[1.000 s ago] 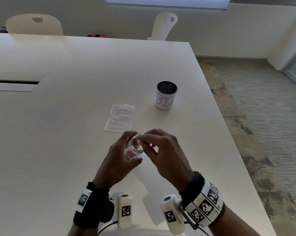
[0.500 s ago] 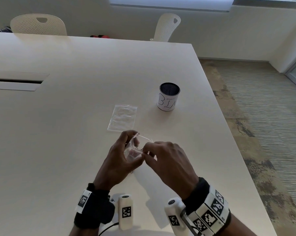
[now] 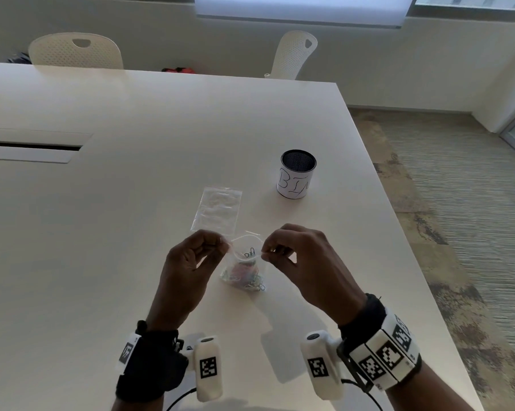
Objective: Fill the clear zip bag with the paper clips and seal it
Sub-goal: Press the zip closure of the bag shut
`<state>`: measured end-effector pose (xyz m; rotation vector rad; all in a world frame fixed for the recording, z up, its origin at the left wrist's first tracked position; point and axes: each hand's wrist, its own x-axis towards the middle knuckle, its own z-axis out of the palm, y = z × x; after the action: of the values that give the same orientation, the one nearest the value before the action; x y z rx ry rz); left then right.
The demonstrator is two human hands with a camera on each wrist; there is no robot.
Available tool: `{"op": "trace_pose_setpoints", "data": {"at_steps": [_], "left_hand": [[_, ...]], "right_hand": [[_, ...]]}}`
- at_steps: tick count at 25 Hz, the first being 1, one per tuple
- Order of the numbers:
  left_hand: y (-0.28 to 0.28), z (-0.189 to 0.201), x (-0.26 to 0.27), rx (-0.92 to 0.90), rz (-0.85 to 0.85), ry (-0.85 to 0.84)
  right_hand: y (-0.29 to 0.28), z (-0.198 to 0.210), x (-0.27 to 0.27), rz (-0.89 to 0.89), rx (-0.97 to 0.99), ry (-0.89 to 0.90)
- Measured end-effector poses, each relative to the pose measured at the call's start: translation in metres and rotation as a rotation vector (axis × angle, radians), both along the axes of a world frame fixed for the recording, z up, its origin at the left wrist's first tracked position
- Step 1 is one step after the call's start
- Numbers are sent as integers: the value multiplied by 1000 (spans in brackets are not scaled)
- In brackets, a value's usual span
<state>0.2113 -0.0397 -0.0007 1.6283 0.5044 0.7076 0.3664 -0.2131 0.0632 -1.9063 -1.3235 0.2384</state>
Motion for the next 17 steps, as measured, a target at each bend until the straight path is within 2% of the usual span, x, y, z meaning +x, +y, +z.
{"op": "trace_pose_setpoints", "data": {"at_steps": [3,6,10,13,17], "left_hand": [[-1,9,-1,24,8,-36],[-10,22,-4,42,-81,-25],[-25,28,-3,-9,-230,38],[-34,18,9,-2,-246,111],[-43,4,27,-14,-281,211]], "right_hand": [[-13,9,9,-2,0,-50],[-32,21,13,25,-27,-51],[-59,28,15,21,-6,148],[-65,11,24,-32,-17,298],[-64,-15,35,-98,-23,345]]}}
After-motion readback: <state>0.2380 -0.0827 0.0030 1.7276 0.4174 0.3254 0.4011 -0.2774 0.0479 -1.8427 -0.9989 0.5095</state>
